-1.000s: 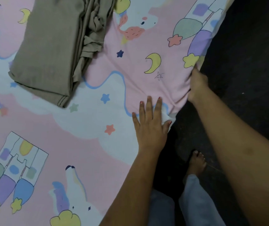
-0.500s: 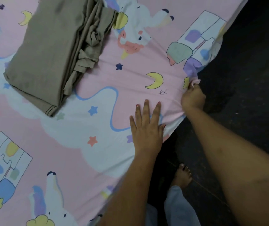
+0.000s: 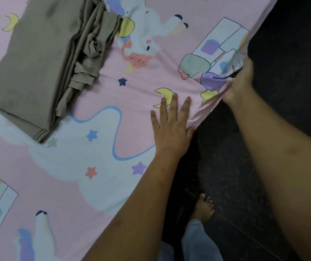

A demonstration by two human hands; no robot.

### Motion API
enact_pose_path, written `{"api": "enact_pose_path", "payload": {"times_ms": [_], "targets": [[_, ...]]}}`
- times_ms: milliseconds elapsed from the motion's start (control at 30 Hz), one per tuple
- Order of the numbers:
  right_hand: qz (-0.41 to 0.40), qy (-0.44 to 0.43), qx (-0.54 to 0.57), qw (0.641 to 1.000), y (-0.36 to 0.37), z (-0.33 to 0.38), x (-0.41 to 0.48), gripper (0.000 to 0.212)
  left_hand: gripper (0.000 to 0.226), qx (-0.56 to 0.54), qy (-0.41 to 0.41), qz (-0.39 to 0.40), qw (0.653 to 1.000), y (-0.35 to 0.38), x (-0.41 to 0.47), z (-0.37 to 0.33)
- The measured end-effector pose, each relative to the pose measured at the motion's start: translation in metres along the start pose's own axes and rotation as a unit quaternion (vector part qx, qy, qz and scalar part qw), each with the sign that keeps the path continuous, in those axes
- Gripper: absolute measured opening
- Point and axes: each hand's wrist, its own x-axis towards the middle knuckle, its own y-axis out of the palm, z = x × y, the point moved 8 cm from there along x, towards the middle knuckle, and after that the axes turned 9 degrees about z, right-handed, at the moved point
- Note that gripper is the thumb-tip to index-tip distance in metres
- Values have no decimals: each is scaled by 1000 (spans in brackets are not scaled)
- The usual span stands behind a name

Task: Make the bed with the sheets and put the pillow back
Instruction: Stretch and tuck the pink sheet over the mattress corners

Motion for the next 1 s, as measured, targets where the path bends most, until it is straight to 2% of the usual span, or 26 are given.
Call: {"api": "enact_pose_path", "payload": {"times_ms": [67,133,200,267,333,433,600,700,800,900,967,1000], "targets": [[-58,11,-113,992,-1,11,11,41,72,12,4,-3,1000,-4,7,-8],[-105,-33,-233,966,-8,28,17,34,71,15,5,-10,1000,-7,12,-15],[-142,-76,-350,923,-26,38,25,34,71,18,8,-16,1000,-10,16,-24],[-157,-80,-449,876,-42,40,28,33,70,28,15,-17,999,-12,19,-32],[-149,-76,-490,856,-45,41,37,34,70,45,20,-13,999,-12,22,-35],[-139,-65,-508,848,-36,36,39,36,74,43,23,-36,998,-11,22,-24],[-142,-72,-546,822,-36,28,37,31,88,48,39,22,998,11,28,-12],[-175,-72,-491,850,-41,24,29,32,89,36,50,38,997,12,29,-12],[-188,-46,-291,937,-51,-5,6,44,89,19,53,52,997,13,30,-10],[-98,-3,-92,991,-46,-58,-24,70,81,-25,50,88,995,9,29,-11],[-14,55,-42,998,-38,-103,-48,73,70,-105,65,99,987,-2,26,-11],[25,80,-46,995,-34,-128,-67,70,63,-179,79,78,977,-10,19,-11]]}}
